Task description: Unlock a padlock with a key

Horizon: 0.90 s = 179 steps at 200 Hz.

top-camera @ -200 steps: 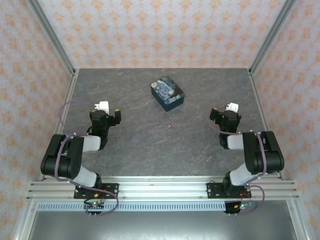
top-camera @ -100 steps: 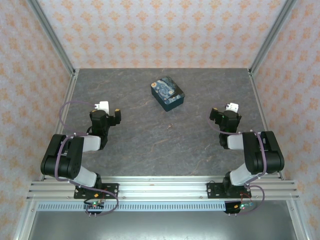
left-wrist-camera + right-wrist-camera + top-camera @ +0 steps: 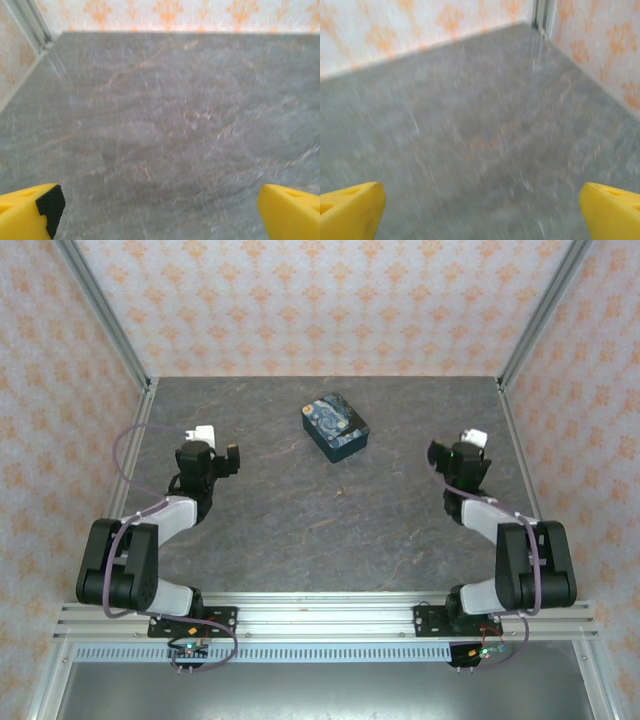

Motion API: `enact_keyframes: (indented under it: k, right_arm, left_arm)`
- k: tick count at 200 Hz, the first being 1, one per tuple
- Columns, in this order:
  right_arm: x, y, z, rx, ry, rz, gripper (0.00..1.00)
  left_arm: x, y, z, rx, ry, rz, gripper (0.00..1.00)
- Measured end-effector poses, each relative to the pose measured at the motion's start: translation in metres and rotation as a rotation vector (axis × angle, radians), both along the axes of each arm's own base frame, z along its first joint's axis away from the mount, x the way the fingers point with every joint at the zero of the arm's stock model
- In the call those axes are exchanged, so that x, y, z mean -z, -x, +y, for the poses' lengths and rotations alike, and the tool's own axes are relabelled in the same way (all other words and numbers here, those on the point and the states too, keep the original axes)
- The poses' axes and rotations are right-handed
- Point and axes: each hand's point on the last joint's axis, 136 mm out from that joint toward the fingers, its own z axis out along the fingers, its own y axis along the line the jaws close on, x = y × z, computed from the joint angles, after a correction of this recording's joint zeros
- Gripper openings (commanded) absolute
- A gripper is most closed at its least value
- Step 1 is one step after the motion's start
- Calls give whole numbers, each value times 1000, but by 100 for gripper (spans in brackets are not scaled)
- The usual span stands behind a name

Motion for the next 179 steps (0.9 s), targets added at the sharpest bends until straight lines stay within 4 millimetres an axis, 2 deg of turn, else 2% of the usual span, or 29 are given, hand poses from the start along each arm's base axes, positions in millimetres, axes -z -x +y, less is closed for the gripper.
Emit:
enact_keyframes:
  k: [11,22,41,67,88,112,131,156,179]
  right_arm:
    - [-24,-11,5,-18,-49,-42,99]
    - [-39,-19,15,-58,-103,-66,99]
    - [-42,-31,35,-131,-218,-60,99]
    - [-18,-59,63,-217,-398,31,100]
    - [11,-89,87,-266,-550,124,95]
    - [44,-117,118,-308,-684,227,93]
    - [59,-132,148,-340,-735,285,91]
    - [62,-138,192,-404,-773,326,90]
    - [61,-123,237,-487,-793,368,85]
  left_arm:
    - [-13,0,0,-8,18,-17,100]
    - [-24,0,0,-19,43,-30,100]
    - [-38,0,-1,-46,106,-33,100]
    - [-53,-4,-14,-67,198,-17,100]
    - [-58,-11,-31,-65,257,15,100]
    - [-43,-16,-50,-53,291,92,100]
    - [-23,-12,-62,-45,298,165,100]
    - [-7,-5,-67,-53,306,230,100]
    - [-8,-5,-67,-67,319,243,100]
